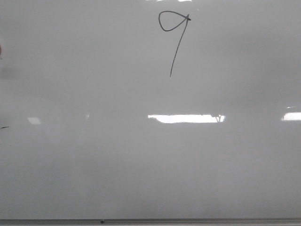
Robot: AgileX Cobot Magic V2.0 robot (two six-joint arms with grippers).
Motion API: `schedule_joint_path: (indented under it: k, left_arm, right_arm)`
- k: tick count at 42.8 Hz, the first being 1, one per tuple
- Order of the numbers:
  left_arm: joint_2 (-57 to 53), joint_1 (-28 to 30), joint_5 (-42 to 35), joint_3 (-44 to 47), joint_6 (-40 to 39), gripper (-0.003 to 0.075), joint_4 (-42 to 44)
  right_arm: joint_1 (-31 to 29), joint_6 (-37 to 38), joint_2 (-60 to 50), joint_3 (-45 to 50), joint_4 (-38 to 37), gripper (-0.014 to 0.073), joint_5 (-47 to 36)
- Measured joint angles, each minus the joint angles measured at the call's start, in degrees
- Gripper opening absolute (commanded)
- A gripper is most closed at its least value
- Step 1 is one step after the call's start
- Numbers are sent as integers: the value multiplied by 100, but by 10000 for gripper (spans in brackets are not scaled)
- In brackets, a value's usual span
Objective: Write number 9 on whiteboard
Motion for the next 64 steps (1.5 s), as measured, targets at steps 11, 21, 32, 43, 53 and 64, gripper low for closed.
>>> schedule_joint_path:
  k: [11, 21, 32, 43, 53, 64]
  left_arm:
    - [-1328, -657, 1947, -190, 556, 359, -140]
    - [-2737, -1839, 3463, -233, 1615, 359, -1484]
    - [-3285, -2649, 3672, -250, 1889, 356, -2038]
    - [-3285, -2706, 3672, -250, 2081, 154, -1866]
    - [-3285, -2706, 3672, -250, 2081, -19, -1840]
    - [-3285, -2706, 3672, -250, 2081, -19, -1840]
  right_arm:
    - [0, 295, -713, 573, -9, 539, -766]
    - [0, 307, -1605, 886, -22, 539, -929]
    - [0, 317, -1887, 955, -22, 529, -929]
    - [0, 319, -1900, 965, -25, 134, -929]
    - [0, 319, -1900, 965, -25, -69, -929]
    - [0, 330, -1900, 965, -25, -68, -907]
